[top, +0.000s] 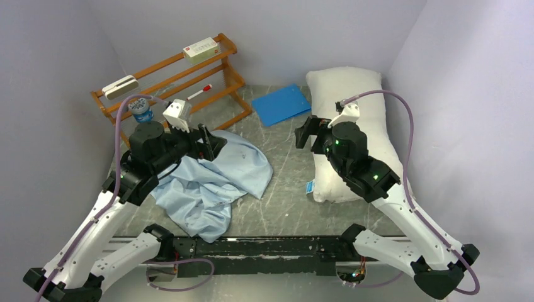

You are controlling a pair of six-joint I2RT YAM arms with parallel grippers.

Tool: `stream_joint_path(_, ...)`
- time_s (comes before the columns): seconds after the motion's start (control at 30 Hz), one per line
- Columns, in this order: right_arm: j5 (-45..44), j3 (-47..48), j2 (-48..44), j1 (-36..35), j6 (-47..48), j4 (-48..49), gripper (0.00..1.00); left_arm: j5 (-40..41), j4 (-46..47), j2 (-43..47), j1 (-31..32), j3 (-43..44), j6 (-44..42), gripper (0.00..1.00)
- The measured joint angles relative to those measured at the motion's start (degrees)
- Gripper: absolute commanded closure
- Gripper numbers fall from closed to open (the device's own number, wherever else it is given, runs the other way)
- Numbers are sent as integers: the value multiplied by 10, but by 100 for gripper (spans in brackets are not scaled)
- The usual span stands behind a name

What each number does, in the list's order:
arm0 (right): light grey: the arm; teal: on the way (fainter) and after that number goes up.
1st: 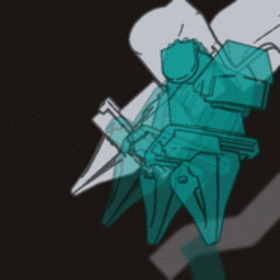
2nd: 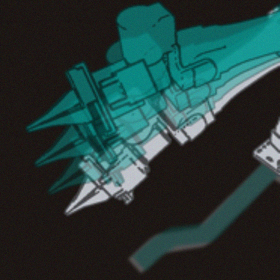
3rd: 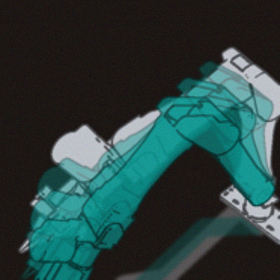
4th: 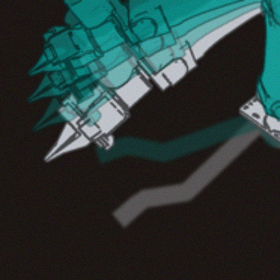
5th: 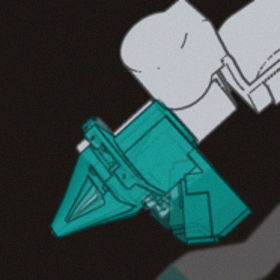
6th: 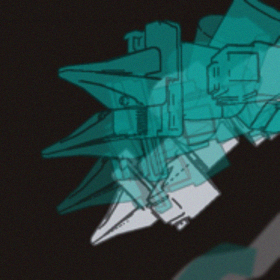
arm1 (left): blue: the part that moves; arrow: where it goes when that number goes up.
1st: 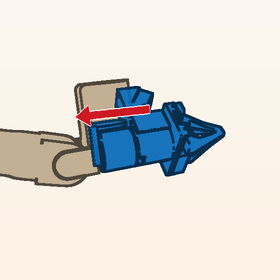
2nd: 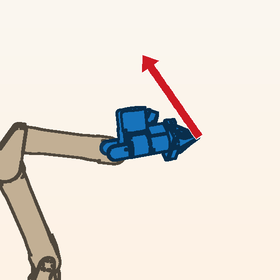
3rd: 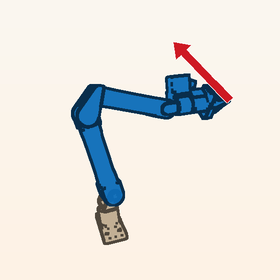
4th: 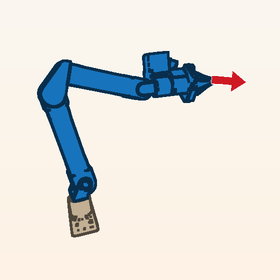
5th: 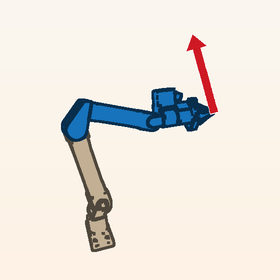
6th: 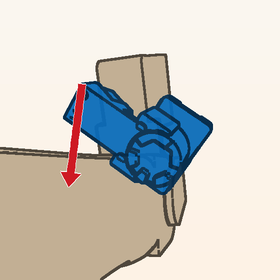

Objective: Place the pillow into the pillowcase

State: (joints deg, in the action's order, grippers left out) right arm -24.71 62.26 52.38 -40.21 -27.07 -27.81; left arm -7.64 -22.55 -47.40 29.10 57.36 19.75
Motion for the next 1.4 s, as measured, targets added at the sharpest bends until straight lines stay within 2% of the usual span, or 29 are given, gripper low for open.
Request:
stream_joint_path(0.43,7,0,-15,0,-1,4,0,17,0,-6,0,0,0,3)
stream_joint_path(0.6,26,-12,-11,0,-3,21,0,54,-3,-7,0,0,11,6)
stream_joint_path(0.8,61,-27,41,0,-15,40,2,124,-2,29,1,-42,5,9)
stream_joint_path(0.93,102,-33,95,0,-23,56,8,145,4,75,1,-96,-10,11)
stream_joint_path(1.07,138,-46,139,-1,-22,70,8,165,9,97,2,-132,-26,11)
stream_joint_path(1.17,110,-41,167,-1,-9,70,4,169,16,97,2,-148,-40,11)
stream_joint_path(1.4,-51,51,261,12,80,77,1,168,17,78,2,-161,-62,11)
